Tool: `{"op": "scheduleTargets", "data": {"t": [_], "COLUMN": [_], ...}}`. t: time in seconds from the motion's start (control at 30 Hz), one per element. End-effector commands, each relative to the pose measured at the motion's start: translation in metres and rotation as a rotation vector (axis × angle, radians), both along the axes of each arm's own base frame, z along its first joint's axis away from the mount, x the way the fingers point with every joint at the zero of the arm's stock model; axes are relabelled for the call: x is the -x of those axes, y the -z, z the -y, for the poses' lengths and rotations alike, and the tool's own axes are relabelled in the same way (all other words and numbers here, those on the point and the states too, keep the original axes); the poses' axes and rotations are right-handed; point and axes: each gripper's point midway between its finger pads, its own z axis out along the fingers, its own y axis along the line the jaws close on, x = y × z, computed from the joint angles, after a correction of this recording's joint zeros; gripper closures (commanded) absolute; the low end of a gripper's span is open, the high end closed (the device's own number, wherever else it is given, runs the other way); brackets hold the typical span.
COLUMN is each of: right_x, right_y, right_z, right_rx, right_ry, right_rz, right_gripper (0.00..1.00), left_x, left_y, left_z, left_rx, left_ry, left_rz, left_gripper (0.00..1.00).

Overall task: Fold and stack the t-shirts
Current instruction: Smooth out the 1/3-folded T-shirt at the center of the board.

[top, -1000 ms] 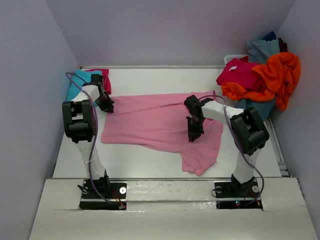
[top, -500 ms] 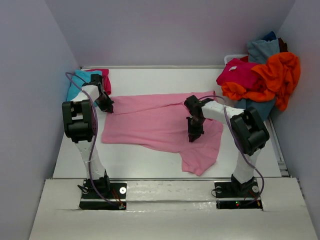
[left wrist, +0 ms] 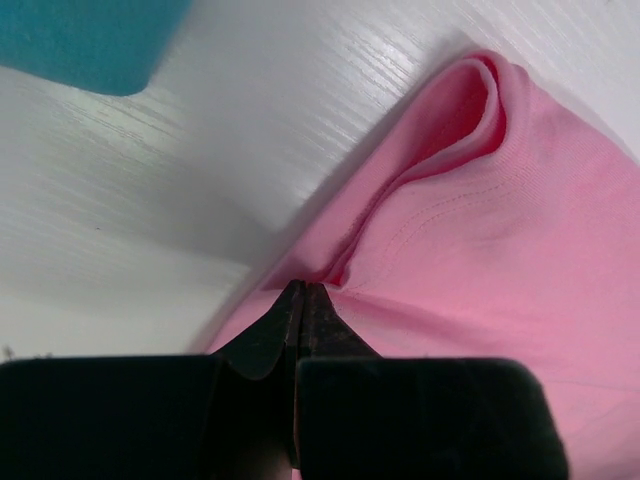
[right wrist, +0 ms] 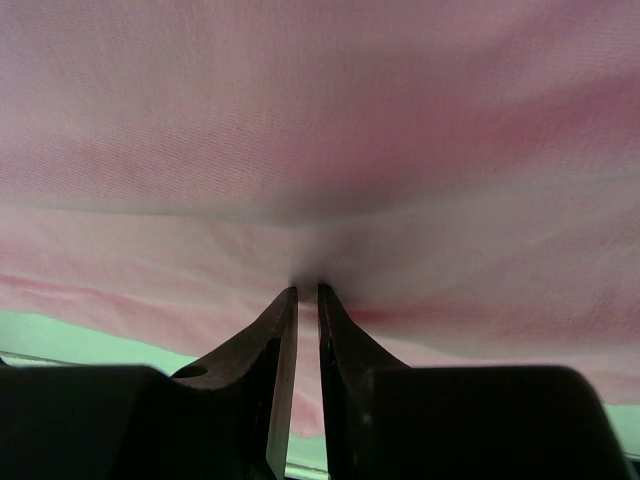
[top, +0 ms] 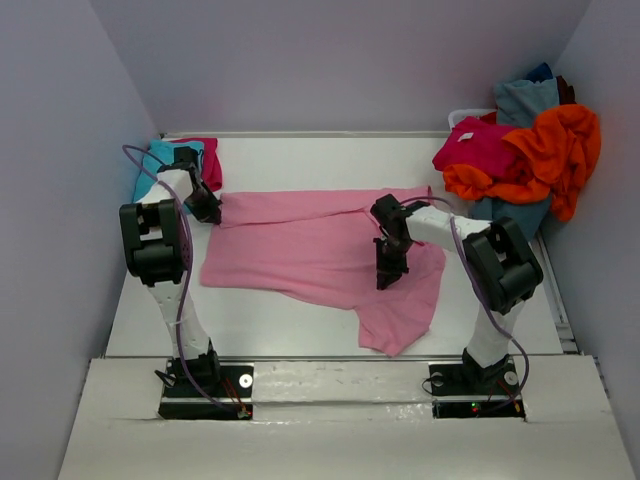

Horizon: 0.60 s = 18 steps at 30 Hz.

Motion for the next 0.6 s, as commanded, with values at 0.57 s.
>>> {"op": "scheduleTargets", "data": {"t": [0.57], "right_x": [0.02], "right_y": [0.027], "right_z": [0.015], "right_rx": [0.065], "right_ry": [0.01], "right_rz": [-0.069], "right_gripper": [0.8], "left_x": [-0.011], "left_y": [-0.022], "left_z": [-0.005], "left_rx": [0.033], "left_ry": [0.015], "left_rz": [0.066], "left_gripper": [0.94]}}
